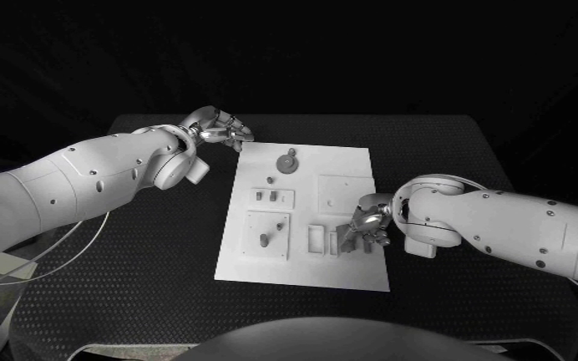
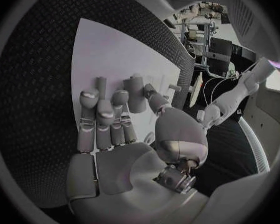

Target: Assemble the parts on the task board

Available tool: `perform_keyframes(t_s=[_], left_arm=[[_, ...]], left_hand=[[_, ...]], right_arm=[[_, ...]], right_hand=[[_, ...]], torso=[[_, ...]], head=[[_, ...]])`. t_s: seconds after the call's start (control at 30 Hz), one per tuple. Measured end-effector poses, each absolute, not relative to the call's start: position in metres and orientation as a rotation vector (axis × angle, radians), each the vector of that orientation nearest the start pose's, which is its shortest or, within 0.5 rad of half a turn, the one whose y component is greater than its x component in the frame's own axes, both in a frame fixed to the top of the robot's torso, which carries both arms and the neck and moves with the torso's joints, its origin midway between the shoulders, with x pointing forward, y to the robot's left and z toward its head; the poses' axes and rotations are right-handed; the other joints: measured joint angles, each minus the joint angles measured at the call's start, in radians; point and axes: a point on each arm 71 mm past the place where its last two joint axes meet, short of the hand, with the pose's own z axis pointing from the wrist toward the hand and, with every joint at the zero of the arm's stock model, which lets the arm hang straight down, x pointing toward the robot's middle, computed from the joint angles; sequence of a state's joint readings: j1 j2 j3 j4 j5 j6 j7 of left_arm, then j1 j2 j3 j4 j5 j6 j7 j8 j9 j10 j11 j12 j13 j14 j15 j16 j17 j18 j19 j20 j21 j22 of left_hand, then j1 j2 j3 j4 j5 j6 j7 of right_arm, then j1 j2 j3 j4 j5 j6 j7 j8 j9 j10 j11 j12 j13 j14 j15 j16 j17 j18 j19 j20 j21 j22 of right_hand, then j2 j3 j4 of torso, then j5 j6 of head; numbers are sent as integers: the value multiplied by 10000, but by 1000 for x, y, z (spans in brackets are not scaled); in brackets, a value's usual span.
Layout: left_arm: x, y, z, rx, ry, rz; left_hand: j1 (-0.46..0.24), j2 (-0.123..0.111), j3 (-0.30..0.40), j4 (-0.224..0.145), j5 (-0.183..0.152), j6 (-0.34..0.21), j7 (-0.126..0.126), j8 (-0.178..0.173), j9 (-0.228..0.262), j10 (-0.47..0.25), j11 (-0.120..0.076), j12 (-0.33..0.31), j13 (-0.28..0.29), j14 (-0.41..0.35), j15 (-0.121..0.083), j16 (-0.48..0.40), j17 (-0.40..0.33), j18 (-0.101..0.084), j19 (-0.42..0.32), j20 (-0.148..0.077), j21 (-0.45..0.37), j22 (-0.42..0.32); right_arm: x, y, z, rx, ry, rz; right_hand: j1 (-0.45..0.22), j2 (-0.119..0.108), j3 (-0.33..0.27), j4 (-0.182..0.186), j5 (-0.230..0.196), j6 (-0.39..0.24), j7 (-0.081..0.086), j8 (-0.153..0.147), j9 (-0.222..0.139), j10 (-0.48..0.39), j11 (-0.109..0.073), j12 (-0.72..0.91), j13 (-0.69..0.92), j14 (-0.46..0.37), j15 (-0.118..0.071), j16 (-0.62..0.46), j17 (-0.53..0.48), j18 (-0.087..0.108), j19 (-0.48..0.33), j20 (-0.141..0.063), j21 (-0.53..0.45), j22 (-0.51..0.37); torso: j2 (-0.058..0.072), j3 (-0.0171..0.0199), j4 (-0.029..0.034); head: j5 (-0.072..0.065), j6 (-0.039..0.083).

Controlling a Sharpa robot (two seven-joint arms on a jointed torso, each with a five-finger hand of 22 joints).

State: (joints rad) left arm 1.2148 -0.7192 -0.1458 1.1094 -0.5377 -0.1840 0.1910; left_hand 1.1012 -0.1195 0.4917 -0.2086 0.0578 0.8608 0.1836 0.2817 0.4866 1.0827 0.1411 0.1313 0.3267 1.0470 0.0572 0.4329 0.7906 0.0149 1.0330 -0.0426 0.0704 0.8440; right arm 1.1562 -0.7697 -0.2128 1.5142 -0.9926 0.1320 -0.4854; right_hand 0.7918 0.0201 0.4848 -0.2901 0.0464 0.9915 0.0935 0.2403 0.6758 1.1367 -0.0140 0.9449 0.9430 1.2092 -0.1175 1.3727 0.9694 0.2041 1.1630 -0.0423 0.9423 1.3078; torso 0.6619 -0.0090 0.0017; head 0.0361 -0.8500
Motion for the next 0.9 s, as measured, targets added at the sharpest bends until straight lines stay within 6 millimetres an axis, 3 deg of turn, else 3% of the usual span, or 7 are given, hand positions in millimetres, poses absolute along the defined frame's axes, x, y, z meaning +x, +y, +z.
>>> perform_keyframes(t_s=[0.37, 0.7, 0.9], left_arm=[[541, 267, -236, -6683, 17717, -10047], [541, 267, -236, -6689, 17716, -10036], [541, 267, -236, -6684, 17722, -10047]], left_hand=[[0, 0, 0, 0, 0, 0, 0, 0, 1, 0, 0, 0, 8, 0, 0, 0, 9, 0, 0, 0, 0, 0], [0, 0, 0, -1, 0, 1, 0, 0, 2, 0, 0, 0, 7, 0, 0, -3, 19, 0, 0, 0, 0, -8], [0, 0, 0, -1, 0, 1, 0, 0, 2, -35, -36, 39, 16, 0, 0, -40, 28, 0, 0, 0, 0, -8]], right_arm=[[427, -181, -296, 2190, 25488, 5110], [420, -151, -295, 3250, 25985, 6410], [421, -145, -298, 3957, 26253, 6689]], right_hand=[[0, 0, -4, 1, -1, 64, -6, 0, 3, 1, 1, 0, -21, 1, 1, 0, 19, 0, 0, 0, 1, 0], [-139, -139, 8, 52, -1, 72, -1, 0, 70, 4, 3, 0, -62, 1, 1, -39, 41, 23, 35, 35, 1, 0], [-165, -165, 24, 90, -1, 99, -3, 0, 80, 18, 16, 0, -67, 2, 2, -77, 51, 27, 35, 35, -37, 0]], torso=[[1, -7, 5], [5, -5, 4], [9, -7, 3]], head=[[20, 11], [52, 20], [79, 12]])
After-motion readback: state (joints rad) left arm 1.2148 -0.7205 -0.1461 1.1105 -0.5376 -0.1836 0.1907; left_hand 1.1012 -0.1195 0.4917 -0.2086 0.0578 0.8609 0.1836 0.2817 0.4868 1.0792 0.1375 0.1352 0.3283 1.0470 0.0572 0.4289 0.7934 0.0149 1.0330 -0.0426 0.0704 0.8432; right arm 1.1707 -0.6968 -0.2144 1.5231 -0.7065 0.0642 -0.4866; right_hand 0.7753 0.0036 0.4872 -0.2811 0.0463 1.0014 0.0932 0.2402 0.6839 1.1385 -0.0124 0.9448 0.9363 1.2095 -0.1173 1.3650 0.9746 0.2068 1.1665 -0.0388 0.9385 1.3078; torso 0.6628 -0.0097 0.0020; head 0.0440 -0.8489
